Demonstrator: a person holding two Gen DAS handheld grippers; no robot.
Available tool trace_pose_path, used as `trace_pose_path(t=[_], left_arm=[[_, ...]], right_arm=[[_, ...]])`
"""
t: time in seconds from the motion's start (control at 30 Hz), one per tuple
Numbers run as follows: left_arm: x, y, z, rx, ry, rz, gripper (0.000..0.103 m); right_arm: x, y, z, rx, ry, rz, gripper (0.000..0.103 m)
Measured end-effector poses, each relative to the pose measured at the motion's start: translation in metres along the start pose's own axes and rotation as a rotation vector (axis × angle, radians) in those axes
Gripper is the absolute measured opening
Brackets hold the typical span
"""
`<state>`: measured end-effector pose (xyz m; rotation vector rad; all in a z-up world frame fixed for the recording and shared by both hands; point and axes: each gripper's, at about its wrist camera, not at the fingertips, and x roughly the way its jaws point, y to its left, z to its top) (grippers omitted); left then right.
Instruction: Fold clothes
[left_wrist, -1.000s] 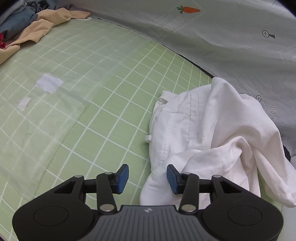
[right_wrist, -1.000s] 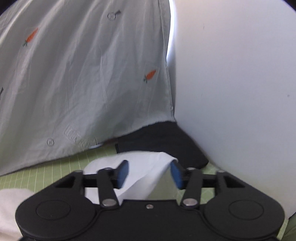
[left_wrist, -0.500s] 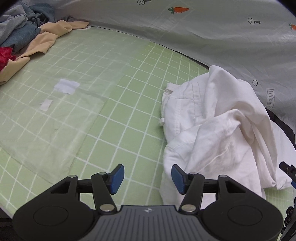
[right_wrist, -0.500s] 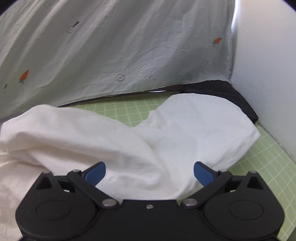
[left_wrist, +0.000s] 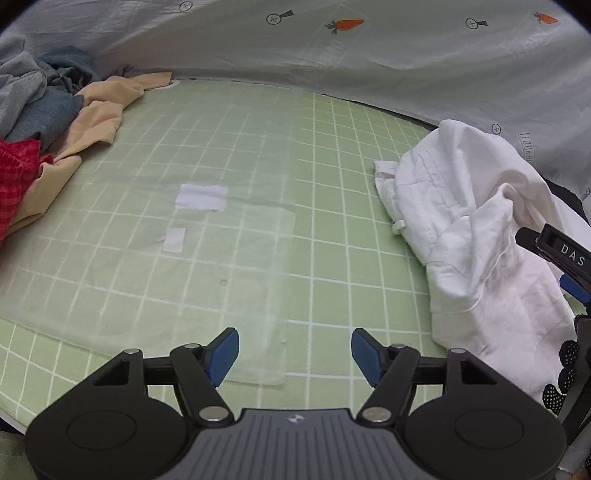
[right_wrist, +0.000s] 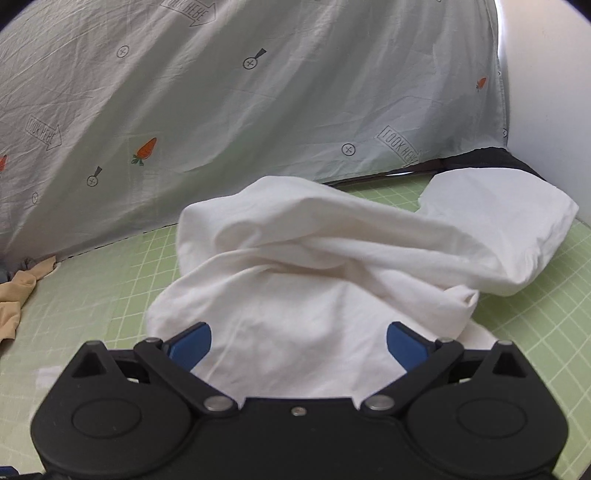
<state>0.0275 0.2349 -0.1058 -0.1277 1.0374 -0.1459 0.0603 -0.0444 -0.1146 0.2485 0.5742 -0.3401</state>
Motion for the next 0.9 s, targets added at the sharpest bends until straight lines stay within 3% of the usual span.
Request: trace_pose_path(t=[0.17,0.27,0.37,0.47,0.53,0.7,0.9], left_arm=[[-0.006,0.021,-0.003,0.025,0.007,-0.005,0.068],[-0.008,0.027,-0.005,0.038,0.004,-0.012,0.068],[-0.01,0.03,-0.003,0.023,-0.009,-0.015,0.068],[-0.011,0.033,-0.001,-0.005,-0.022,-0.017,0.068],[-0.012,0.035,0.001,-0.024,-0.031,-0.018,0.068],[-0.007,0.019,0.008,-0.054,-0.043,-0.039,0.068],[0.01,-0.029,0.015,-0.054,-0.031,-0.089,0.068]], right_arm=[[-0.013,0.042,-0.018,-0.074,0.009,0.081,0.102],[-0.006,0.057,-0.032,-0.127,0.061,0.091,0.093],[0.002,0.055,-0.038,-0.134,0.105,0.078,0.07],[0.005,0.04,-0.038,-0.105,0.121,0.08,0.04],[0.005,0.029,-0.037,-0.086,0.126,0.082,0.007],[-0.014,-0.008,-0.019,-0.056,0.052,0.051,0.004],[-0.032,-0.076,0.017,-0.027,-0.059,-0.069,0.004]])
